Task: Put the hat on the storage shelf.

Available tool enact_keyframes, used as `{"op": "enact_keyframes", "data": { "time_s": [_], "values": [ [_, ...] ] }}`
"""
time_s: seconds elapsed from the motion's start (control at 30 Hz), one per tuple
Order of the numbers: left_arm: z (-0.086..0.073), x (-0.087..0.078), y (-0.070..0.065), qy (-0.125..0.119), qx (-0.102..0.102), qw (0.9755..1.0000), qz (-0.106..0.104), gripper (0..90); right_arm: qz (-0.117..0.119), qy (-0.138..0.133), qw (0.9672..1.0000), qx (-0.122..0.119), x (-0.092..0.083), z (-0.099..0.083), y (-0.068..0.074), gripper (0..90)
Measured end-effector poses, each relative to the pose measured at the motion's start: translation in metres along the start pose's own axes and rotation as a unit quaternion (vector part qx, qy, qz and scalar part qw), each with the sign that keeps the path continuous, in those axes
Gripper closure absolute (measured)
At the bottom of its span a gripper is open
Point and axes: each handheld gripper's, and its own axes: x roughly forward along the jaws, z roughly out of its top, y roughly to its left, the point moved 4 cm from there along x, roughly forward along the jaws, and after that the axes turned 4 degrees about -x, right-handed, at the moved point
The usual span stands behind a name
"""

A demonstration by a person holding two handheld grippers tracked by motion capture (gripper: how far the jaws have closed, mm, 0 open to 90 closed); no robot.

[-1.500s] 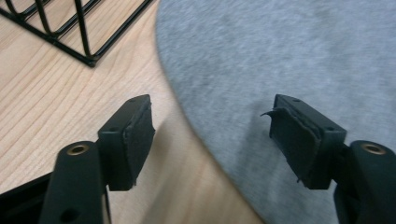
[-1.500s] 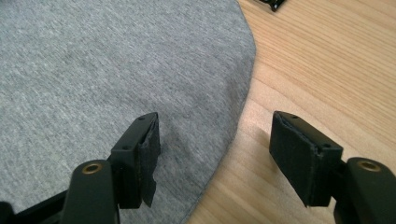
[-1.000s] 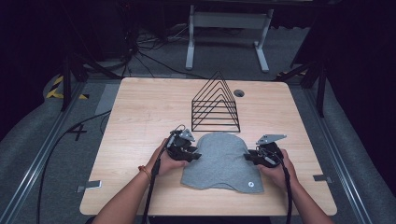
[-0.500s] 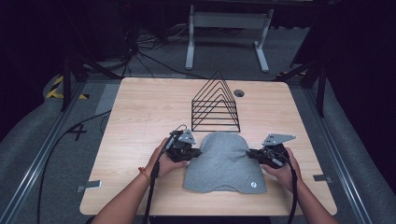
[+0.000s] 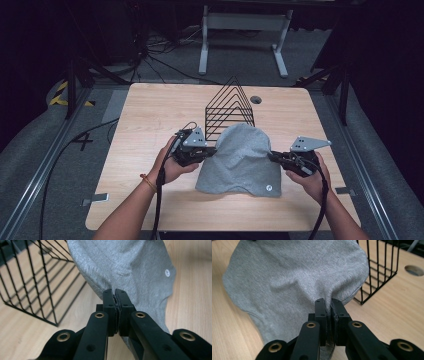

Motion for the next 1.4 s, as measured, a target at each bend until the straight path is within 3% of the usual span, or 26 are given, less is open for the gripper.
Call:
{"op": "enact_keyframes", "data": {
  "time_s": [0.37,0.53,0.67,0.97,1.17,1.4],
  "values": [
    [0.045,-0.031,0.002,-0.024,0.03,0.9991,0.021,88.0,-0.03,-0.044,0.9983,-0.025,-0.035,0.045,-0.009,85.1],
    [0.062,-0.039,0.006,-0.043,0.028,0.9984,0.024,88.0,-0.046,-0.059,0.9965,-0.036,-0.047,0.068,-0.017,85.1],
    [0.072,-0.042,0.01,-0.043,0.033,0.998,0.032,88.0,-0.055,-0.066,0.9955,-0.039,-0.053,0.081,-0.025,85.1],
    [0.103,-0.056,0.03,-0.07,0.036,0.9954,0.055,88.1,-0.073,-0.08,0.9933,-0.04,-0.062,0.113,-0.044,85.1],
    [0.118,-0.067,0.047,-0.1,0.016,0.992,0.076,88.2,-0.082,-0.089,0.9919,-0.037,-0.063,0.132,-0.06,85.1],
    [0.132,-0.072,0.066,-0.101,0.008,0.9904,0.094,88.2,-0.097,-0.104,0.989,-0.042,-0.065,0.161,-0.075,85.1]
  ]
}}
